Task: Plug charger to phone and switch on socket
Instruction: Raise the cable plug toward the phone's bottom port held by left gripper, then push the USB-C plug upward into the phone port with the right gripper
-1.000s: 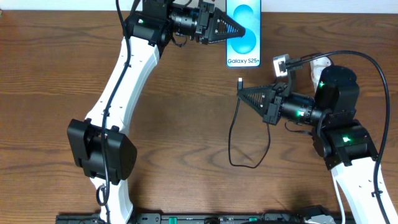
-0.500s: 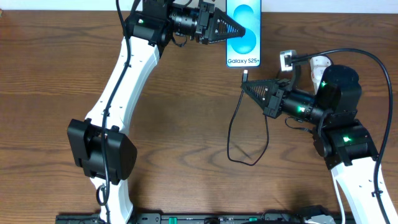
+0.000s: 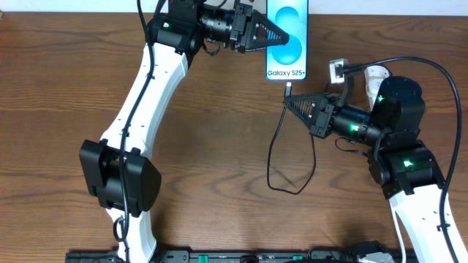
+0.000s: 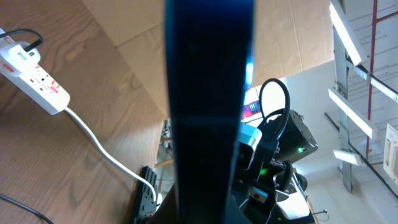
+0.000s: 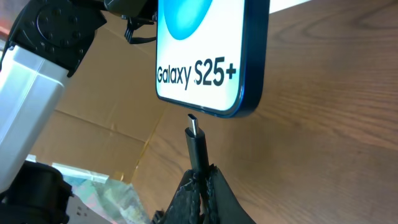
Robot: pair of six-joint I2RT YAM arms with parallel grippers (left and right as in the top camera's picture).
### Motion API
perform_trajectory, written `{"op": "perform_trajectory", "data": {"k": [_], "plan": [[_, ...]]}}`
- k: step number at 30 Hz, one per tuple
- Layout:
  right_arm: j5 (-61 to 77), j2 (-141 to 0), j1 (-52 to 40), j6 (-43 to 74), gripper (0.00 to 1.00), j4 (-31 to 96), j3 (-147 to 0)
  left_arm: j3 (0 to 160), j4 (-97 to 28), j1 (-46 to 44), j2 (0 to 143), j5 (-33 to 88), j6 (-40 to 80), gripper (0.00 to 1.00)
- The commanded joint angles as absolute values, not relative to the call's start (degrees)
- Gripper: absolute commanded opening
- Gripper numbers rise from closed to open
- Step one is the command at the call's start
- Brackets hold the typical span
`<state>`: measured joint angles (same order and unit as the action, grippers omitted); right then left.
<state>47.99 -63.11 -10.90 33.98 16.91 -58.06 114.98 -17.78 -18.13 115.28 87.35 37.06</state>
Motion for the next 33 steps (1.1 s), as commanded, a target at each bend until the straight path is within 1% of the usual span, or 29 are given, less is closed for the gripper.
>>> {"op": "perform_trajectory", "data": {"k": [1, 17, 33], "plan": [[49.71, -63.77, -10.59, 35.20, 0.01, 16.82, -58.17, 115.42, -17.41, -18.74, 113.14, 90.02, 35.66, 0.08], [51.46, -64.12, -10.44, 36.40, 0.01, 15.59, -58.17, 115.42, -17.41, -18.72, 113.14, 90.02, 34.44, 0.07], [53.08, -64.12, -10.41, 36.40, 0.01, 17.65, -58.17, 115.42, -17.41, -17.67, 113.14, 90.00, 33.47, 0.07]]}}
